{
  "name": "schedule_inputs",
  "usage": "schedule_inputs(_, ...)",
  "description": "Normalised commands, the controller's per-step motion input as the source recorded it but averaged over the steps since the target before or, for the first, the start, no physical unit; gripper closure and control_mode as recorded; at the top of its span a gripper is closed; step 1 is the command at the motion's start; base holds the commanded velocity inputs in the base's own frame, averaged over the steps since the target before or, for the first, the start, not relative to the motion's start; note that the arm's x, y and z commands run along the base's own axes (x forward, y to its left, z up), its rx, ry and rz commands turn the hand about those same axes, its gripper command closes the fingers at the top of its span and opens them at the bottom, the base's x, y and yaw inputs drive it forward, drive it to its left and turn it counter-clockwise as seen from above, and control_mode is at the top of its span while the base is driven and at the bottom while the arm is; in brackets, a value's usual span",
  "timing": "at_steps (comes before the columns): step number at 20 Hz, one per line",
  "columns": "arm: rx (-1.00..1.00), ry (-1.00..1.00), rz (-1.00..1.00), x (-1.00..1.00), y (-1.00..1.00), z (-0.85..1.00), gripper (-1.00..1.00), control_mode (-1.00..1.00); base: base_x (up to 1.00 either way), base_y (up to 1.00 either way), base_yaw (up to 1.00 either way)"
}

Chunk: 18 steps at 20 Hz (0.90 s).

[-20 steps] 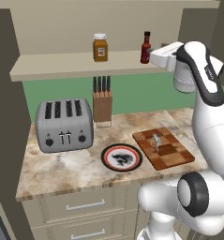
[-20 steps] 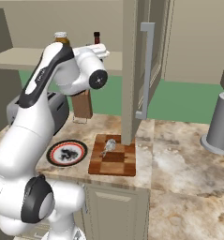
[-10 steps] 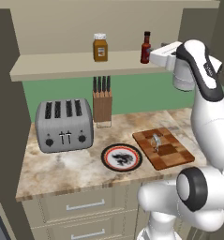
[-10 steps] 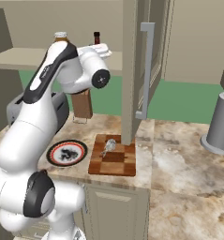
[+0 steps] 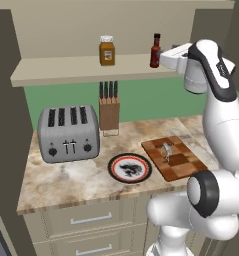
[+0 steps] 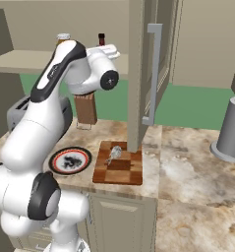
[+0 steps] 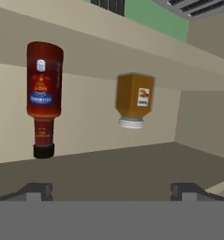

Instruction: Pick the fish from the plate and place it on the cutting board. Then pick the condiment bottle from the cabinet and place it next to the cutting board.

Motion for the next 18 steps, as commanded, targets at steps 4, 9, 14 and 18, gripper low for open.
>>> schedule_inputs(4, 0.00, 0.00, 0.00, 0.24, 0.00, 0.00, -1.00, -1.00, 0.00, 0.00, 0.00)
schedule_inputs(9, 0.00, 0.00, 0.00, 0.23, -0.01, 0.00, -1.00, -1.00, 0.00, 0.00, 0.00)
schedule_inputs(14, 0.00, 0.00, 0.00, 0.19, -0.05, 0.00, -1.00, -1.00, 0.00, 0.00, 0.00)
schedule_inputs(18, 0.00, 0.00, 0.00, 0.16, -0.07, 0.00, -1.00, -1.00, 0.00, 0.00, 0.00)
